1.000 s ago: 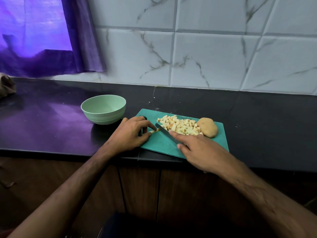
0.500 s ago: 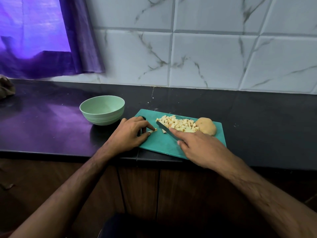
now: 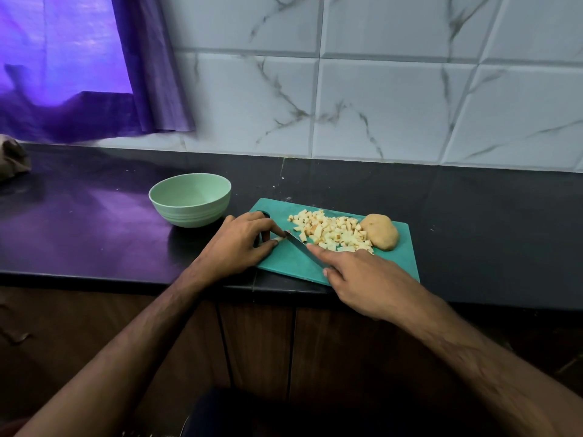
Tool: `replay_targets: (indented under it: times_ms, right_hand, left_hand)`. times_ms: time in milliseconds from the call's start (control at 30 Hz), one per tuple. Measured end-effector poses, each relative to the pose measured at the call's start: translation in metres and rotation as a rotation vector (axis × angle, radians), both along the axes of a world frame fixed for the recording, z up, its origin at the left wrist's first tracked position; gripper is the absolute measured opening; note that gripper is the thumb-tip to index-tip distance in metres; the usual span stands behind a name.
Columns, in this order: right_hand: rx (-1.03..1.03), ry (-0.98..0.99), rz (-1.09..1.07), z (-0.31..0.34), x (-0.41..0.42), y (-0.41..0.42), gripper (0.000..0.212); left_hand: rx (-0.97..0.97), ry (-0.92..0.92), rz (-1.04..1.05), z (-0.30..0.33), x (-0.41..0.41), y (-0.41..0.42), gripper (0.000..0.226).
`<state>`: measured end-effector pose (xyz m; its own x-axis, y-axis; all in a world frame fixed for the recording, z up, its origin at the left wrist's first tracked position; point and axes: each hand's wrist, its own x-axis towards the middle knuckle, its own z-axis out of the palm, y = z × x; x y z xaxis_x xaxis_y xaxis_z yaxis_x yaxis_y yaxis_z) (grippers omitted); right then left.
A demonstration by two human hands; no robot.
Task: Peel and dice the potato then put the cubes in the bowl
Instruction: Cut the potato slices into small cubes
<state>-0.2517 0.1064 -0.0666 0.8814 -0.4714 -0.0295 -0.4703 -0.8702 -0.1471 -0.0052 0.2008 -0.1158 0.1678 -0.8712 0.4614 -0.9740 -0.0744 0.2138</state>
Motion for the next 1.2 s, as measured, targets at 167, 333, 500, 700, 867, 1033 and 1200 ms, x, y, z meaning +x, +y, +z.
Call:
replay_targets:
  times_ms: [167,333,500,700,867,1033,1200]
  right_hand:
    - [-0.032,-0.019,-0.013,0.002,-0.001,-0.005,0.051]
    - [-0.014,-0.078,-0.017,0.002,-0.006,-0.005,0.051]
    - [-0.008,-0.046,0.023,0.001,-0.004,0.003,0.052]
    - [-0.025,-0.014,0.021,-0.001,0.003,0.005,0.052]
    - [-0.084,-0.014,0.014,0.001,0.010,0.005,0.051]
    - [-0.051,-0.062,0.023,0.006,0.003,0.001,0.051]
    - [-0.039,-0.044,0.039,-0.002,0.000,0.010,0.052]
  left_hand:
    - [-0.060,0.097,-0.016,-0.001,0.000,0.000,0.017]
    - [-0.102,0.149,-0.051,0.002,-0.004,0.003,0.012]
    - [-0.080,0.153,-0.055,0.002,-0.003,0.006,0.008]
    - [-0.040,0.163,-0.065,0.002,0.001,0.009,0.013]
    - [-0.006,0.146,-0.066,0.002,0.000,0.014,0.026]
    - [-0.020,0.137,-0.065,0.003,0.000,0.015,0.026]
    - [-0.033,0.136,-0.054,0.003,0.000,0.014,0.025]
